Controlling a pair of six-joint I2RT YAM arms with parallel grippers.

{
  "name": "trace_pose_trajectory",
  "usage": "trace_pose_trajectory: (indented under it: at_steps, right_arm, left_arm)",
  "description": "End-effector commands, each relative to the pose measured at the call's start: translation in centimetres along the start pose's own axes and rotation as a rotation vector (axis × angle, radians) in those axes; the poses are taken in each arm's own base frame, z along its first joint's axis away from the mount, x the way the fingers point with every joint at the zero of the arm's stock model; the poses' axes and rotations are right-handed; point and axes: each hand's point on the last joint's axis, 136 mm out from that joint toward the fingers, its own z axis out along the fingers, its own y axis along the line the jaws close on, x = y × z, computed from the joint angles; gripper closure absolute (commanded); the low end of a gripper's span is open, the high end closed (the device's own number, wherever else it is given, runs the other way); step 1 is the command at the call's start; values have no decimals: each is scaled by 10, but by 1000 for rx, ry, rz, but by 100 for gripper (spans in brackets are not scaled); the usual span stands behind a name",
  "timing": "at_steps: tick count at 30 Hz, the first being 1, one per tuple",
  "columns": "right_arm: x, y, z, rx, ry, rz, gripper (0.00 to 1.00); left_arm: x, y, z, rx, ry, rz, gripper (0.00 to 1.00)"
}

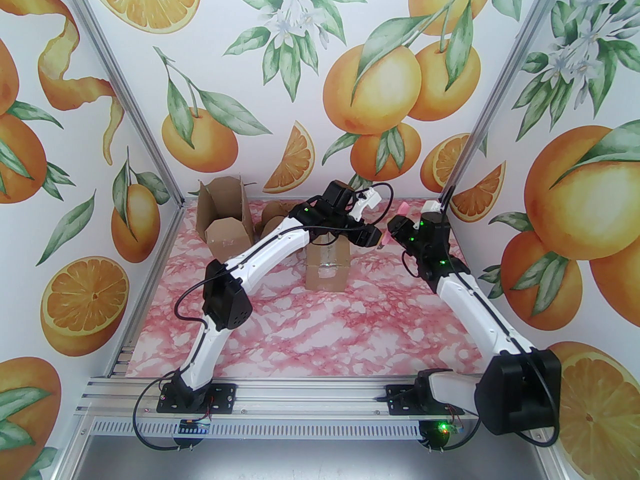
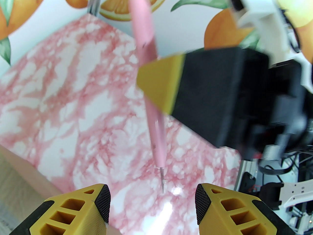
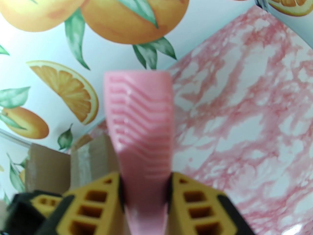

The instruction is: Unpack the express box

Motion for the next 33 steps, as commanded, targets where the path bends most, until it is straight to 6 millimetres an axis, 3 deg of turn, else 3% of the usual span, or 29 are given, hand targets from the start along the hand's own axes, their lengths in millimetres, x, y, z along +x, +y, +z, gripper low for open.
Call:
trace_pose_trajectory:
  at_steps: [1,12,24,33]
  right_arm:
    - [-22,30,-10,-80,-70,-4,70]
    - [-25,47,-13,-127,-92,-2,70]
    - [-27,59,-19,-173,-100,28,70]
    - [-19,56,-17,-175,-87,29,70]
  left_arm:
    - [-10,-14,0,55,-19,-1,39]
    - [-9,-19,10,120,-19,-2,40]
    - [-17,-22,8,163,-48,14,65]
    - [-21,-24,1,153,-58,58,84]
